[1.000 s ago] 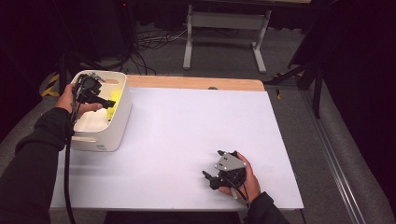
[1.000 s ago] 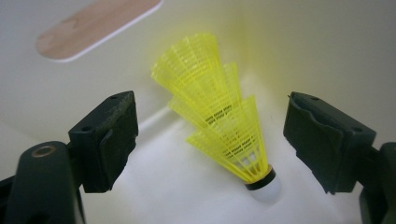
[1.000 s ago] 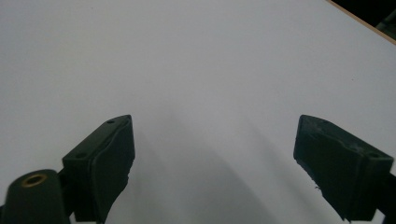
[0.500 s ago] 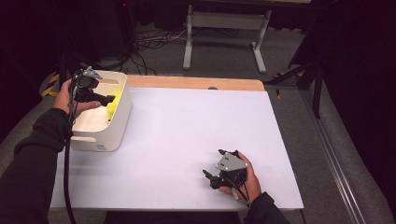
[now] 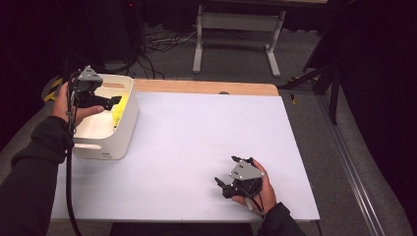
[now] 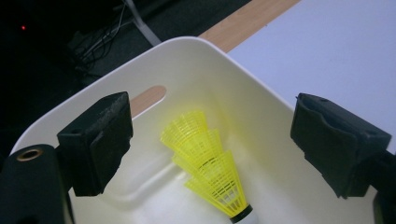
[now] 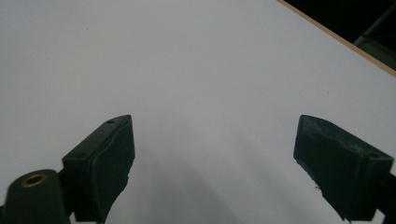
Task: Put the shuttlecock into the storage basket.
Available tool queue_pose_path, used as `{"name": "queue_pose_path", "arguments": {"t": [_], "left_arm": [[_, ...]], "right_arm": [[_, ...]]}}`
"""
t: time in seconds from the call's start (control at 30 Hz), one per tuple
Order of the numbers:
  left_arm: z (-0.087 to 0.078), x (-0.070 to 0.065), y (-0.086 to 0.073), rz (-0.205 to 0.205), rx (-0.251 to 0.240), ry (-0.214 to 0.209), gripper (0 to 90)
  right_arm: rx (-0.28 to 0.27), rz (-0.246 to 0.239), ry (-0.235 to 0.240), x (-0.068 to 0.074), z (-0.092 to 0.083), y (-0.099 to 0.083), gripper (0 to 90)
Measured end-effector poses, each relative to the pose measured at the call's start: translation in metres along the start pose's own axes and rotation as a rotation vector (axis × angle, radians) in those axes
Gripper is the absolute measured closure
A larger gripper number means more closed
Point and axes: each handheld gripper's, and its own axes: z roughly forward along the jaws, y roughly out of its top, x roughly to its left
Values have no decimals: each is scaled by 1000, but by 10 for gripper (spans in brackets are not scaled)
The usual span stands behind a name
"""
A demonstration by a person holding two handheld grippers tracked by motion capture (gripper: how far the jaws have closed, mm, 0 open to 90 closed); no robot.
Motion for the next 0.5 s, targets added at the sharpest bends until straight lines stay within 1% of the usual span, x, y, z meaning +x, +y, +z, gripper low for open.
{"name": "queue_pose_path", "arguments": {"t": [0.07, 0.1, 0.17, 0.23, 0.3, 0.33, 0.37, 0.4, 0.43, 0.5], "left_arm": [[-4, -2, 1, 10, -21, 0, 136], [-7, -3, 2, 8, -37, -7, 134], [-10, -6, 2, 11, -53, -8, 134], [-14, -9, 2, 22, -75, -8, 130], [-16, -11, 2, 26, -82, -8, 131], [-17, -13, 2, 25, -93, -16, 130], [-18, -14, 1, 30, -92, -17, 128], [-19, -16, 1, 38, -104, -8, 128], [-19, -16, 1, 38, -104, -8, 128], [-21, -18, 0, 36, -122, -21, 128]], "right_arm": [[-1, 0, -1, -1, -1, 0, 135], [-3, 0, -5, -1, -1, 0, 135], [-5, 0, -6, -2, -1, 0, 135], [-8, 2, -9, -2, -3, 1, 135], [-9, 1, -11, -2, -3, 1, 135], [-10, 1, -11, -2, -3, 1, 135], [-12, 4, -10, -2, -4, 1, 135], [-13, 3, -12, -2, -4, 1, 135], [-13, 3, -12, -2, -4, 1, 135], [-16, 4, -14, -3, -4, 1, 135]]}}
